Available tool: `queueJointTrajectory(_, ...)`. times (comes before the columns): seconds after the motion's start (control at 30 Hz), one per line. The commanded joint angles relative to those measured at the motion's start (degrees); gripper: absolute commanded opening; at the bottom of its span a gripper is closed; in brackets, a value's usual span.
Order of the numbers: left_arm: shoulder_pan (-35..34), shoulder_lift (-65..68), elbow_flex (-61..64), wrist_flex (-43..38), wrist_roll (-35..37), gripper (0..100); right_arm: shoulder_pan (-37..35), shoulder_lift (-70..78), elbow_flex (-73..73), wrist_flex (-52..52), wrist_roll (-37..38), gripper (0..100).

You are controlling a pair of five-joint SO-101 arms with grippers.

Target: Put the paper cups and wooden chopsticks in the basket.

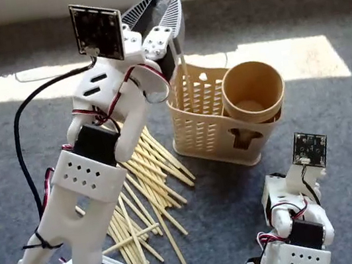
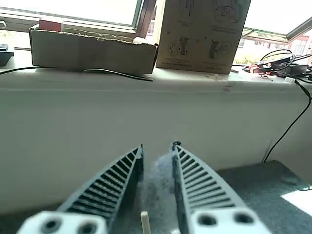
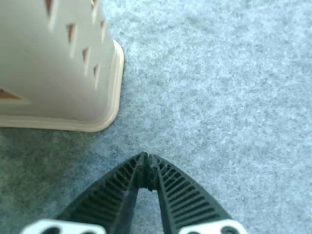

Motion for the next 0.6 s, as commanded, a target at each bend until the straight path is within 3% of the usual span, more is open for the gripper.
queueJointTrajectory(0.0,1.0,-2.3,-4.7,2.7,-0.5,11,0.7,-0.3,6.1,-1.0,-0.3,1.9)
queueJointTrajectory(0.4,-0.7,-2.4,-4.8,4.1,-0.6,11,0.7,-0.3,6.1,-1.2,-0.3,1.9)
queueJointTrajectory(0.57,-5.8,-4.5,-5.8,14.1,-0.5,11,0.7,-0.3,6.1,-1.2,-0.3,1.9)
